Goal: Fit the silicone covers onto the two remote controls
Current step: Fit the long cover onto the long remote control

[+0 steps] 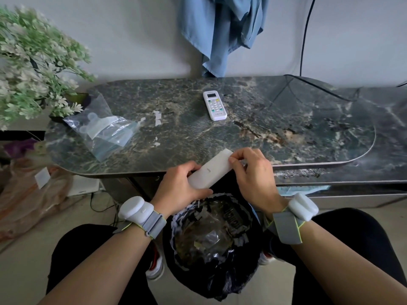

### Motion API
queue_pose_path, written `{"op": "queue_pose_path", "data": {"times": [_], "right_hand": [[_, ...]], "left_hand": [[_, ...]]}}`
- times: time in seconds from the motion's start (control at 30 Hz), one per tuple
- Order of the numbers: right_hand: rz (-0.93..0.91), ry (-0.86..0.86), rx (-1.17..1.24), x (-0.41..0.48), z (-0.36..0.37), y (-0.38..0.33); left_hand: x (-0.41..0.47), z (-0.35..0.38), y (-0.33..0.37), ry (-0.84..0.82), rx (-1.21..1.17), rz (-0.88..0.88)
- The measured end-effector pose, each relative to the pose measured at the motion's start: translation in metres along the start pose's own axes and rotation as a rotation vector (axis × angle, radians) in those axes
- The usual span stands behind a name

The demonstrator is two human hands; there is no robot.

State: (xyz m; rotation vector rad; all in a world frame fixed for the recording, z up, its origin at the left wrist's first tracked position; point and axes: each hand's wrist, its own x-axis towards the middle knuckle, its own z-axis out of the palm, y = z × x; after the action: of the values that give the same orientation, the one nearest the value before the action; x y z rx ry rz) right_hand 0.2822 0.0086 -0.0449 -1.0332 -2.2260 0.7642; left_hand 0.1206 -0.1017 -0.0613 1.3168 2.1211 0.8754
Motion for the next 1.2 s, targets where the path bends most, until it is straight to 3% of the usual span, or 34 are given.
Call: {"op": "queue_pose_path", "data": {"times": [0.27, 0.43, 0.57, 0.73, 1.2], "right_hand": [[0.128, -0.286, -0.204, 0.008, -0.015, -0.002], [0.164, -0.322, -0.29, 0.013, -0.015, 0.001], [0.162, -0.425, -0.11, 0.015, -0.019, 0.01], [0.231, -0.22, 0.298, 0.008, -0.019, 0.012], [0.116, -0.061, 0.336, 0.011, -0.03, 0.008]], "left_hand": [[-0.006, 0.0, -0.001, 0.043, 0.206, 0.039], [-0.006, 0.0, 0.0, 0.082, 0.266, 0.043], [-0.003, -0.001, -0.002, 0.061, 0.231, 0.055], [0.0, -0.002, -0.002, 0.083, 0.138, 0.089], [-0.005, -0.012, -0.004, -0.098, -0.052, 0.05]]}}
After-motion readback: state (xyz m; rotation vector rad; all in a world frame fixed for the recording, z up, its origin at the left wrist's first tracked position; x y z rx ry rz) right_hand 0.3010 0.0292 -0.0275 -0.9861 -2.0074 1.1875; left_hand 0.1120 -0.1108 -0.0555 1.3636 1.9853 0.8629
